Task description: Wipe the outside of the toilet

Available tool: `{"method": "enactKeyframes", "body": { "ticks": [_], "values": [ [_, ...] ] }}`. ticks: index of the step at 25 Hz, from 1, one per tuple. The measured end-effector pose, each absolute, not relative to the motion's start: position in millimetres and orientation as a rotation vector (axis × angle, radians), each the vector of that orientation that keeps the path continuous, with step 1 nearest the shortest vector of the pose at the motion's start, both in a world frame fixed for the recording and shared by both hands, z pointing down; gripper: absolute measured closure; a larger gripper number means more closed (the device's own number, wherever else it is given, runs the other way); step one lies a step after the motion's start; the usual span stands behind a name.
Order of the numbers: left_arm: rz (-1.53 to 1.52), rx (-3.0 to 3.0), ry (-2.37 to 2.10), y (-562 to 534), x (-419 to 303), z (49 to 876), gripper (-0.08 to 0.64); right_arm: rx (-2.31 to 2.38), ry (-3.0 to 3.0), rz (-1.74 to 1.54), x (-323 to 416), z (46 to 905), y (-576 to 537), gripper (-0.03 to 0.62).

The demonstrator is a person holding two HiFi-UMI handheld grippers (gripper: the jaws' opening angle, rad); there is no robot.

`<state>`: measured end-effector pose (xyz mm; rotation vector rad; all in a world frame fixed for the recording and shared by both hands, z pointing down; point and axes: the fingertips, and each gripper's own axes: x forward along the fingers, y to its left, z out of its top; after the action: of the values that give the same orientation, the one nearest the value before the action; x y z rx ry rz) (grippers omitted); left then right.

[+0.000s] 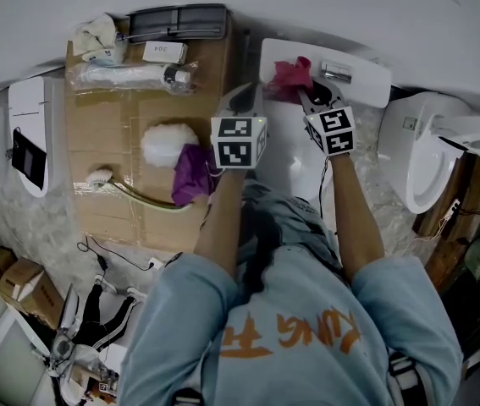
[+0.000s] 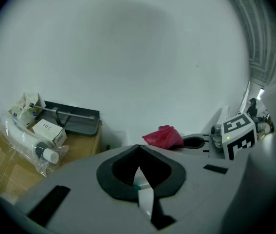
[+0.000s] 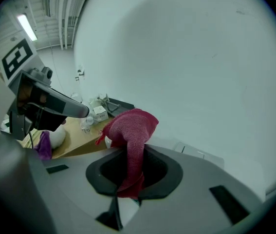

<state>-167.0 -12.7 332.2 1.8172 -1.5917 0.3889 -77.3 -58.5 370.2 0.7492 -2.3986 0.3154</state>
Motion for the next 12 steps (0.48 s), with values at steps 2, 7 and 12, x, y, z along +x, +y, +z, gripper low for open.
{"method": "enactKeyframes", "body": {
  "ticks": [2, 7, 12],
  "values": [
    [0.396, 1.832, -1.581, -14, -162, 332, 0.535, 0.774, -2.395, 0.325, -69, 371, -60, 0.523],
    [0.427, 1.870, -1.538, -17, -146, 331, 0.535, 0.834, -2.388, 0.354, -51, 371, -61, 0.523],
    [0.458, 1.905, -1.500, -19, -129, 329, 0.535, 0.892, -2.382, 0.386, -29, 370, -64, 0.523]
  ]
}}
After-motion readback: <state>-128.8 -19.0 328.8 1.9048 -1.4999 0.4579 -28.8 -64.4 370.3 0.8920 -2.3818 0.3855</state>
